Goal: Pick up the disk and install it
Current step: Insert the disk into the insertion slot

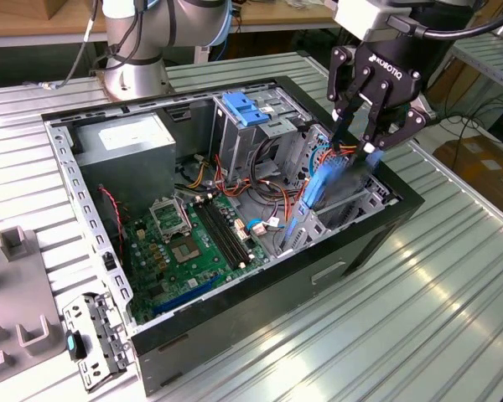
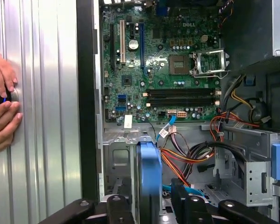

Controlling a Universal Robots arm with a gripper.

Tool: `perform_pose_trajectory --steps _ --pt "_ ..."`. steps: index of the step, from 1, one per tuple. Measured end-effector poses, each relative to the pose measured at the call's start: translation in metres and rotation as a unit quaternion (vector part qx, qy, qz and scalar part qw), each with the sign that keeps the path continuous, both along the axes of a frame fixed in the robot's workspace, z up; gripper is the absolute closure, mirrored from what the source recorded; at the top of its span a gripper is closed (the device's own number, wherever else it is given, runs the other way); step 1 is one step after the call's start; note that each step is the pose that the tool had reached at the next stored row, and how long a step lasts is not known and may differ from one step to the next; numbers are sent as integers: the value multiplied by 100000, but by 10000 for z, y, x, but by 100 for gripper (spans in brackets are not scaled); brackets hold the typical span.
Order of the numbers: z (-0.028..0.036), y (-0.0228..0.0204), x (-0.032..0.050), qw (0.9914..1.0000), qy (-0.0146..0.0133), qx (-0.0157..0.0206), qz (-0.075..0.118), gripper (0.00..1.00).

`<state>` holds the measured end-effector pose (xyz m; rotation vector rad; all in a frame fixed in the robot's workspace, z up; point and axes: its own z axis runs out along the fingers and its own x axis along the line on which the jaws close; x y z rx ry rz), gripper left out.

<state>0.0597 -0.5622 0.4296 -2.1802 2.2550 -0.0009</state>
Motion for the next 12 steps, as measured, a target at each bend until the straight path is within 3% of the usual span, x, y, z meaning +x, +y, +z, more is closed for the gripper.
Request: perform_pose_trajectory --steps 1,6,12 --pt "-2 0 0 100000 -1 17 0 49" --pt "-60 -1 0 100000 0 13 13 49" --pt "-240 -8 0 100000 0 14 16 49"
